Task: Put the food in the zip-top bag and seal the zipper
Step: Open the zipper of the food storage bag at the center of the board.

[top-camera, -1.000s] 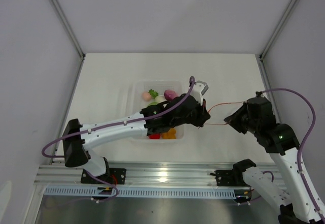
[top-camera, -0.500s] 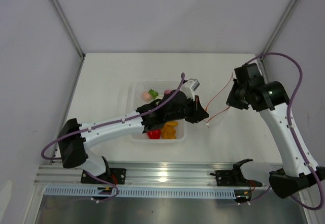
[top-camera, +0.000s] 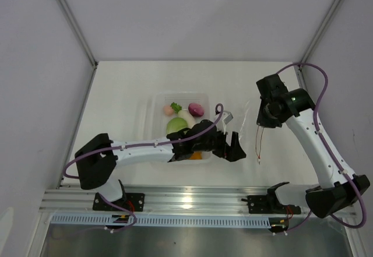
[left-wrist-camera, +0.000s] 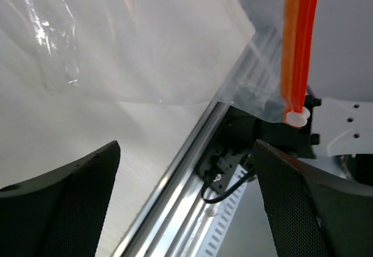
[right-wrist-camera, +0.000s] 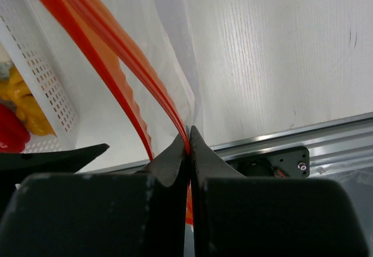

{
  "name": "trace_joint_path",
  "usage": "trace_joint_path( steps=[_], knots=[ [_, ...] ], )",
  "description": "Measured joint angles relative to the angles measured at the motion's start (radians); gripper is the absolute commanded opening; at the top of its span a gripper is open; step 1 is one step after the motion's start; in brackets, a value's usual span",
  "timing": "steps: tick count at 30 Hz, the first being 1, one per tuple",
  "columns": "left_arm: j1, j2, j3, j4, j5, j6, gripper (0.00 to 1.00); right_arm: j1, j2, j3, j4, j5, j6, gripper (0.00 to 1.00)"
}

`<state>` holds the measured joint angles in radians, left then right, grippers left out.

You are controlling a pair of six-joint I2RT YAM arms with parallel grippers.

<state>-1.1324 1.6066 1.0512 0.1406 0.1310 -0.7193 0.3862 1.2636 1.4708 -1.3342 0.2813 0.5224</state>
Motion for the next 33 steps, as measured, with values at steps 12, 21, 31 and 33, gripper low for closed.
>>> trace_joint_path(
  steps=[12, 21, 31, 33],
  knots=[
    [0.002, -0.359, -0.072, -0.008, -0.215, 0.197, 0.99, 0.182, 0.159, 0.122, -0.003, 0.106, 0.023, 0.0],
    [0.008, -0.259, 0.007, -0.035, -0.206, 0.23, 0.84, 0.216, 0.13, 0.122, 0.002, 0.034, 0.063, 0.0],
    [0.016, -0.147, 0.022, -0.045, -0.168, 0.223, 0.41, 0.253, 0.091, 0.122, 0.015, -0.028, 0.095, 0.0],
    [0.029, -0.095, 0.065, -0.053, -0.141, 0.216, 0.12, 0.259, 0.087, 0.122, 0.014, -0.029, 0.099, 0.0]
  ],
)
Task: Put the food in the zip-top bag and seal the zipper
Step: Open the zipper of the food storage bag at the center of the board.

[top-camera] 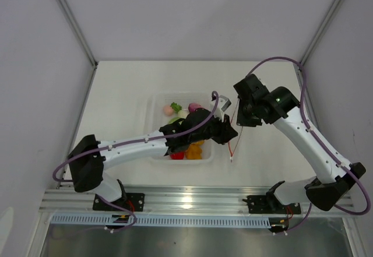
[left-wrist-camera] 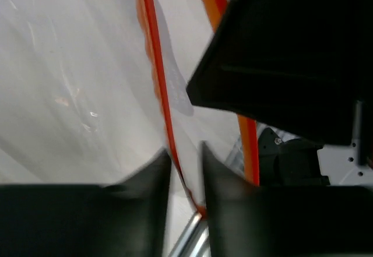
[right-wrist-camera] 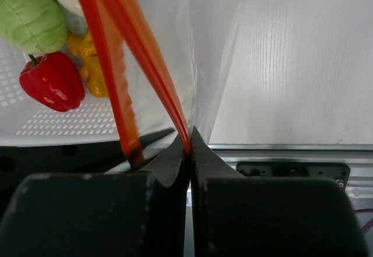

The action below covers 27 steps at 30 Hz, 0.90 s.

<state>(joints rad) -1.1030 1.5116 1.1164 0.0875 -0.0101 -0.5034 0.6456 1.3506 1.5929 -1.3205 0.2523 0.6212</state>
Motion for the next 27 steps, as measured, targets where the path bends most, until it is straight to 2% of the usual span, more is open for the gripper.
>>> trace_joint_path(
  steps=[1, 2, 7, 12, 17, 22, 27],
  knots=[
    [0.011, 0.024, 0.019, 0.001, 0.019, -0.013, 0.04, 0.003, -0.003, 0.0, -0.002, 0.001, 0.002, 0.0],
    [0.024, 0.043, 0.03, 0.004, 0.038, -0.023, 0.0, 0.003, -0.007, 0.0, -0.005, 0.005, 0.004, 0.0],
    [0.07, 0.063, 0.029, 0.014, 0.06, -0.076, 0.01, -0.002, -0.016, 0.052, -0.021, 0.092, 0.022, 0.0],
    [0.06, 0.115, 0.079, 0.041, 0.113, -0.129, 0.01, -0.04, -0.053, 0.071, -0.023, 0.147, 0.022, 0.0],
    [0.029, 0.226, 0.118, 0.153, 0.233, -0.192, 0.01, -0.044, -0.023, 0.066, -0.029, 0.206, 0.023, 0.0],
    [0.026, 0.336, 0.109, 0.361, 0.418, -0.285, 0.0, -0.011, 0.049, 0.058, -0.036, 0.28, 0.04, 0.0],
    [0.044, 0.346, 0.093, 0.334, 0.427, -0.301, 0.01, -0.002, 0.077, -0.016, -0.027, 0.299, 0.04, 0.0]
  ],
)
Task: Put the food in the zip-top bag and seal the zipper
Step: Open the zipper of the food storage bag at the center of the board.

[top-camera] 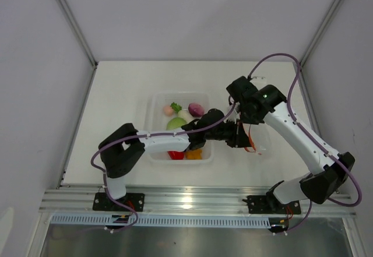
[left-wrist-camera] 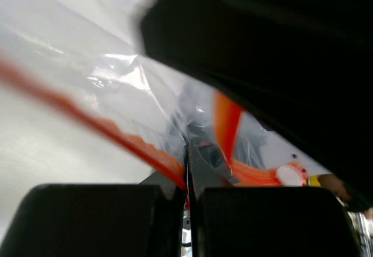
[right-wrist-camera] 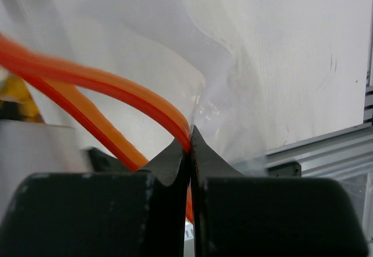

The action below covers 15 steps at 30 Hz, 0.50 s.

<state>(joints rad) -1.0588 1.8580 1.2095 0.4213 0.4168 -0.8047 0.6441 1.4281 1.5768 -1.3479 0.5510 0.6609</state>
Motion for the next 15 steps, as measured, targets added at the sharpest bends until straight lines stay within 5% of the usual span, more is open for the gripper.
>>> trace_joint_path(
  steps=[10, 15],
  knots=[
    [0.043, -0.123, -0.149, -0.241, -0.179, 0.07, 0.18, -0.05, -0.046, -0.315, 0.154, -0.187, -0.01, 0.0],
    [0.065, -0.154, -0.187, -0.282, -0.206, 0.108, 0.45, -0.055, -0.098, -0.379, 0.245, -0.275, -0.011, 0.0]
  ],
)
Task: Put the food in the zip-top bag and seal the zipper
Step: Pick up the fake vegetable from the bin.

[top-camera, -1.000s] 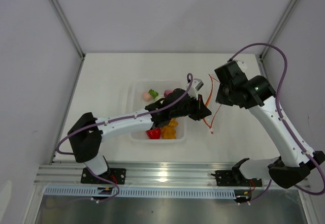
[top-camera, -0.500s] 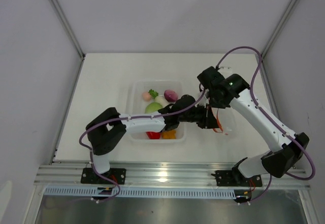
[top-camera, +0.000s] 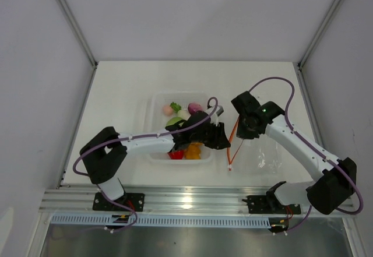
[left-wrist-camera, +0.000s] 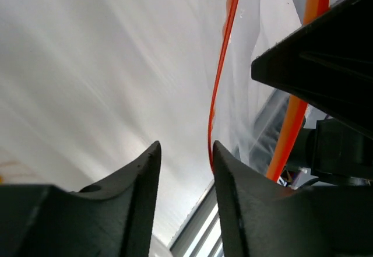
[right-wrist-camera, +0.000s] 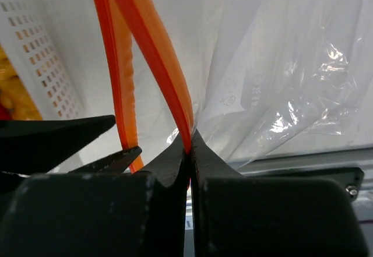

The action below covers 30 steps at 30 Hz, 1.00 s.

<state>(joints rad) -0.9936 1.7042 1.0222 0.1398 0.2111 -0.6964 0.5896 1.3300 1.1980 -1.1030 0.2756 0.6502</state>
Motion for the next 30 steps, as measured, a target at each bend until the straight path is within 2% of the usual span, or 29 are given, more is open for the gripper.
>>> trace_joint_path(
  steps=[1, 2, 3, 9, 17, 21, 26, 30],
  knots=[
    [0.002, -0.015, 0.0, -0.007, -0.013, 0.015, 0.48, -0.004, -0.011, -0.004, 0.013, -0.013, 0.0, 0.0],
    [0.006, -0.031, 0.0, -0.024, -0.019, 0.036, 0.55, -0.009, -0.02, -0.005, 0.021, -0.025, 0.0, 0.0],
    [0.008, -0.047, 0.0, -0.034, -0.025, 0.056, 0.57, -0.014, -0.024, -0.005, 0.031, -0.034, -0.001, 0.0],
    [0.014, -0.154, -0.005, -0.081, -0.072, 0.139, 0.98, -0.038, -0.025, -0.005, 0.072, -0.08, -0.019, 0.0],
    [0.023, -0.338, -0.011, -0.156, -0.209, 0.204, 1.0, -0.04, -0.016, -0.013, 0.097, -0.11, -0.034, 0.0],
    [0.103, -0.405, -0.011, -0.255, -0.281, 0.209, 1.0, -0.04, -0.016, -0.014, 0.099, -0.121, -0.041, 0.0],
    [0.266, -0.386, -0.011, -0.406, -0.364, 0.217, 1.0, -0.04, -0.016, -0.014, 0.099, -0.133, -0.047, 0.0],
    [0.303, -0.306, 0.001, -0.526, -0.429, 0.22, 1.0, -0.04, -0.015, -0.014, 0.1, -0.135, -0.051, 0.0]
  ],
)
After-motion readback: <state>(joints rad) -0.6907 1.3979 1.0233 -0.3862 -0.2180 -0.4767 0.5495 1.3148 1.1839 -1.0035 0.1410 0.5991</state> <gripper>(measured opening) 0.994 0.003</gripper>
